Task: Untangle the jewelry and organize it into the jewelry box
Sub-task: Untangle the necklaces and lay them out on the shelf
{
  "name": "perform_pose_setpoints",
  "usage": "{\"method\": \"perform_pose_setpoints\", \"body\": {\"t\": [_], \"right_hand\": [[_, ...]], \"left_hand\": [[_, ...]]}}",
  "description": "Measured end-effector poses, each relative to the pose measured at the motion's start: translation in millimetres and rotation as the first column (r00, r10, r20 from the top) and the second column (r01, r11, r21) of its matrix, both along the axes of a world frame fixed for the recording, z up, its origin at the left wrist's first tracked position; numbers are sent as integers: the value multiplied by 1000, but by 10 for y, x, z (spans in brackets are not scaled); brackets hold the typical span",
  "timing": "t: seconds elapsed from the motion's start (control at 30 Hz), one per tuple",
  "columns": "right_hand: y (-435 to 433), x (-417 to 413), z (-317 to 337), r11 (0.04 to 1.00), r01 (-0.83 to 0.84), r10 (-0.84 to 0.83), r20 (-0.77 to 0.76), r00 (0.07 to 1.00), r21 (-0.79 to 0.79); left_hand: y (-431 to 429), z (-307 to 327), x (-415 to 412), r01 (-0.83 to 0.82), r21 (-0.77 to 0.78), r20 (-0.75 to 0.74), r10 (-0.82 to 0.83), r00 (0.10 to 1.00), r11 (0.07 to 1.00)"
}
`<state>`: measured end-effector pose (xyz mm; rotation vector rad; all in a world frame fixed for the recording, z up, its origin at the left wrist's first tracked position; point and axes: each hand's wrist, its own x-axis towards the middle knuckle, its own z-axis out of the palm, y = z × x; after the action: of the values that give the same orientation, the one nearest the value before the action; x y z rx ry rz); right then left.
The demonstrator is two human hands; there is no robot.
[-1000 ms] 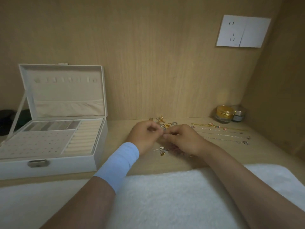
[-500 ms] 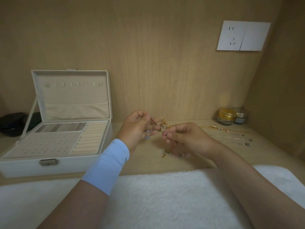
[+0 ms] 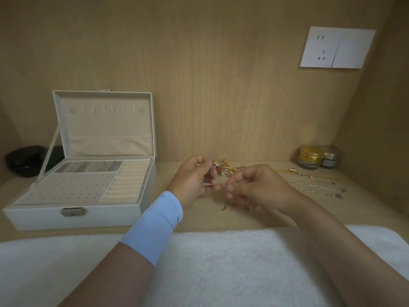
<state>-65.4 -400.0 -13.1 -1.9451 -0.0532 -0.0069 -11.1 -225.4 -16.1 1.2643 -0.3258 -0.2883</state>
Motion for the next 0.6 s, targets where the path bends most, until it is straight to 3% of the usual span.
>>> {"method": "perform_pose_setpoints", "body": {"t": [0.2, 0.27, 0.37, 0.6], "right_hand": [[34, -4, 6, 993, -114, 115, -22, 993, 16], [56, 3, -14, 994, -101, 99, 30, 995, 52], [53, 29, -45, 999, -39, 42, 110, 993, -37], [80, 2, -13, 998, -39, 45, 130, 990, -45]], "left_hand": [[40, 1, -1, -27, -10, -3, 27, 1000, 1000], [49, 7, -5, -17, -17, -10, 17, 1000, 1000], [45, 30, -10, -21, -40, -6, 21, 1000, 999], [81, 91, -15, -91, -106, 23, 94, 995, 990]]}}
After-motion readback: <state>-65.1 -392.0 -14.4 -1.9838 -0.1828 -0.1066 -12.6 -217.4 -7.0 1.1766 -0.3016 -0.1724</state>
